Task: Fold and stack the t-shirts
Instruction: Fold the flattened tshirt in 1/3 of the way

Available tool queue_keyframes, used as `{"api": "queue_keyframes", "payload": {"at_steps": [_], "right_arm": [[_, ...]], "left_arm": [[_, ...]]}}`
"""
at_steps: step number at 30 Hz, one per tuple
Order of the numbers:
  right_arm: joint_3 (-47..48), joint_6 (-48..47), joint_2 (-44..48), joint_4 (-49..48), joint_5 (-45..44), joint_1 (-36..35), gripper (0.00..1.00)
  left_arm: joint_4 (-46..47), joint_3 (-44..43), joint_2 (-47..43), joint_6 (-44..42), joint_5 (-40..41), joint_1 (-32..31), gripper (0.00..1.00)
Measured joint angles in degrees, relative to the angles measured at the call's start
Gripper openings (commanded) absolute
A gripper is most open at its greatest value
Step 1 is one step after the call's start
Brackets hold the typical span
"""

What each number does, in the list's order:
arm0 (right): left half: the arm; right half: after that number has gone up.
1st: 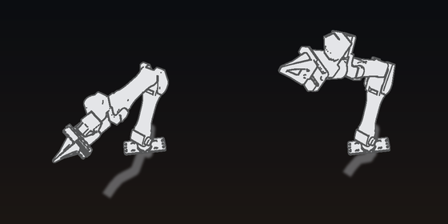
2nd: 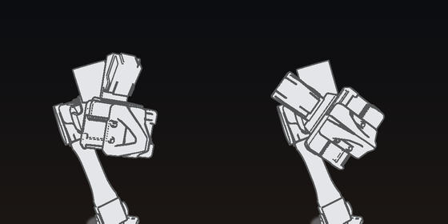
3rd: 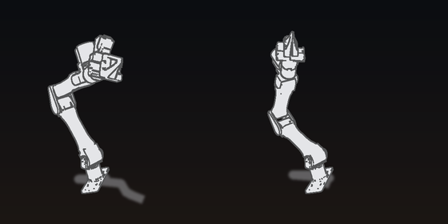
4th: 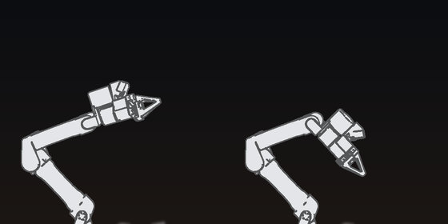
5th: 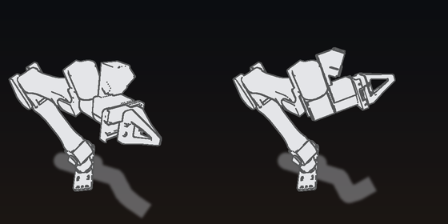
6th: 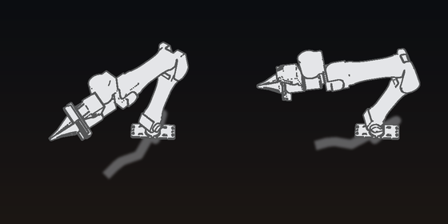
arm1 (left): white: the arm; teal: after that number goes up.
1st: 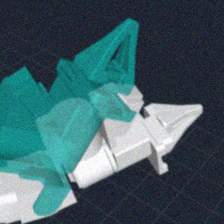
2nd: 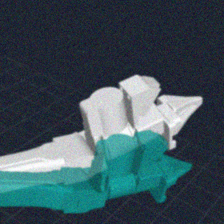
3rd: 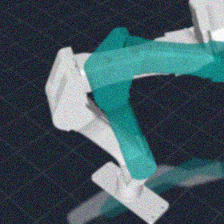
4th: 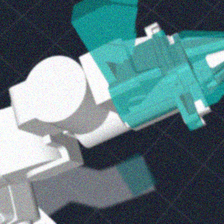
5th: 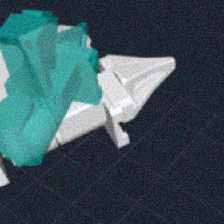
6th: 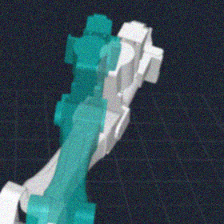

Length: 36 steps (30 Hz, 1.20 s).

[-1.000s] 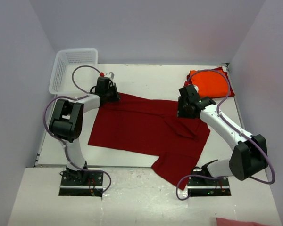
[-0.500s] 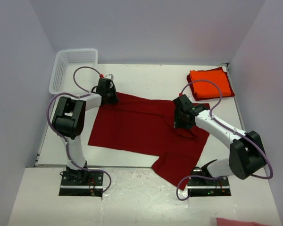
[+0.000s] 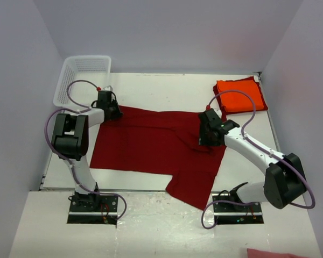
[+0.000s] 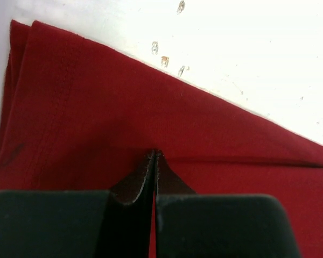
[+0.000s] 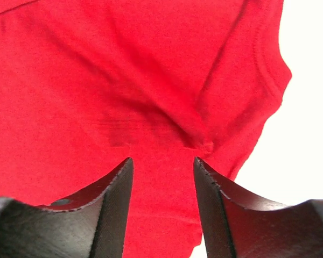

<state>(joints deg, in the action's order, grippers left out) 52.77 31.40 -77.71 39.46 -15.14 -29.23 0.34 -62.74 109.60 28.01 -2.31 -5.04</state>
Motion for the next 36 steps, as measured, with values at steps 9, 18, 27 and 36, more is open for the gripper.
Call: {"api": "queue_keyframes", "payload": {"at_steps": [9, 18, 27, 36], "right_arm": [[0.76, 1.66, -0.66, 2.23, -4.15, 0.11, 0.55], [0.22, 2.60, -0.68, 2.47, -4.85, 1.99, 0.44], [-2.03, 2.86, -4.15, 0.72, -4.11, 2.86, 0.43], [-2.03, 3.10, -9.20, -1.03, -3.04, 3.58, 0.28]], "left_arm": [[-1.81, 2.43, -4.09, -0.28, -2.75, -2.54, 0.00], [-2.21, 1.05, -10.01, -0.59, -5.62, -14.03, 0.01], [-2.40, 0.07, -12.52, -0.57, -7.80, -18.91, 0.01], [-2.49, 0.07, -15.56, -0.59, -9.09, -20.11, 0.01]]}}
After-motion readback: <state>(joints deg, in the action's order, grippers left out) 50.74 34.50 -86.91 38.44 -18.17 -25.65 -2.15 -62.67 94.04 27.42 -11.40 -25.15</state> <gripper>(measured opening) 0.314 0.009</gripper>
